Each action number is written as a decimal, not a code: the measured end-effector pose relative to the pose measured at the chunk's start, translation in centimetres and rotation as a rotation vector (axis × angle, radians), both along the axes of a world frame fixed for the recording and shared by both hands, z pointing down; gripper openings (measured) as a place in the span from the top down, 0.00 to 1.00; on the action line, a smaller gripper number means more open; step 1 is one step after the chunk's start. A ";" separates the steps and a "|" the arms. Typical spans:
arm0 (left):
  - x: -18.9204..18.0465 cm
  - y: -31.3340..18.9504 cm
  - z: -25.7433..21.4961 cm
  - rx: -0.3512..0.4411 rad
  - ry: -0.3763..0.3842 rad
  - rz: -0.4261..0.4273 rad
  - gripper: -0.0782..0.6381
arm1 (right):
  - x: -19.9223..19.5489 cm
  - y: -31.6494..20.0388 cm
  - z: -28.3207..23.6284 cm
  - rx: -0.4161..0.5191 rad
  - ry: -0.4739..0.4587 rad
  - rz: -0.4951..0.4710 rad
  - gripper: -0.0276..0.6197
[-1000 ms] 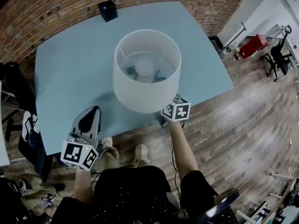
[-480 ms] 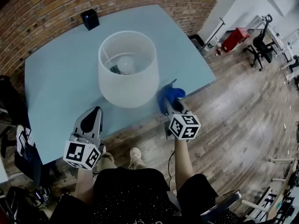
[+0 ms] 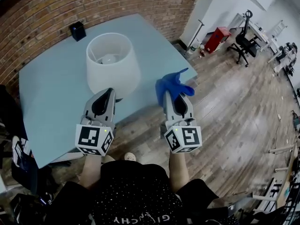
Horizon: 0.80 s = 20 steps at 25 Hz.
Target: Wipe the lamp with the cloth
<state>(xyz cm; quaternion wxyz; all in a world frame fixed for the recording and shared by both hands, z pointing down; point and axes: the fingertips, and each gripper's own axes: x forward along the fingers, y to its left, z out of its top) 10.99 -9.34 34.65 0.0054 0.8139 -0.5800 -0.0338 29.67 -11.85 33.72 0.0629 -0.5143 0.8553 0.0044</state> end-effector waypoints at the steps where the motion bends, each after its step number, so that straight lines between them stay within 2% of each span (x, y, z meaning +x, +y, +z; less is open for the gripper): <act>1: 0.3 0.0 -0.3 0.001 -0.020 -0.014 0.88 | -0.1 0.4 -0.1 0.004 0.009 0.013 0.84; 4: 0.7 0.4 -0.5 -0.001 -0.040 -0.028 0.88 | 0.0 1.1 -0.1 0.008 0.048 0.044 0.84; 8: 0.7 1.2 -0.6 0.001 -0.031 -0.037 0.88 | -0.5 1.6 -0.3 0.013 0.069 0.026 0.84; 11: 0.9 1.9 -0.6 0.018 -0.056 -0.040 0.88 | -0.8 1.9 0.0 0.019 0.092 0.023 0.84; 13: 1.0 2.5 -0.4 0.025 -0.075 -0.047 0.88 | -0.9 2.2 0.4 0.016 0.087 0.015 0.84; 20: 0.2 2.8 0.1 0.008 -0.059 -0.064 0.88 | -1.6 2.0 1.0 0.001 0.090 0.007 0.84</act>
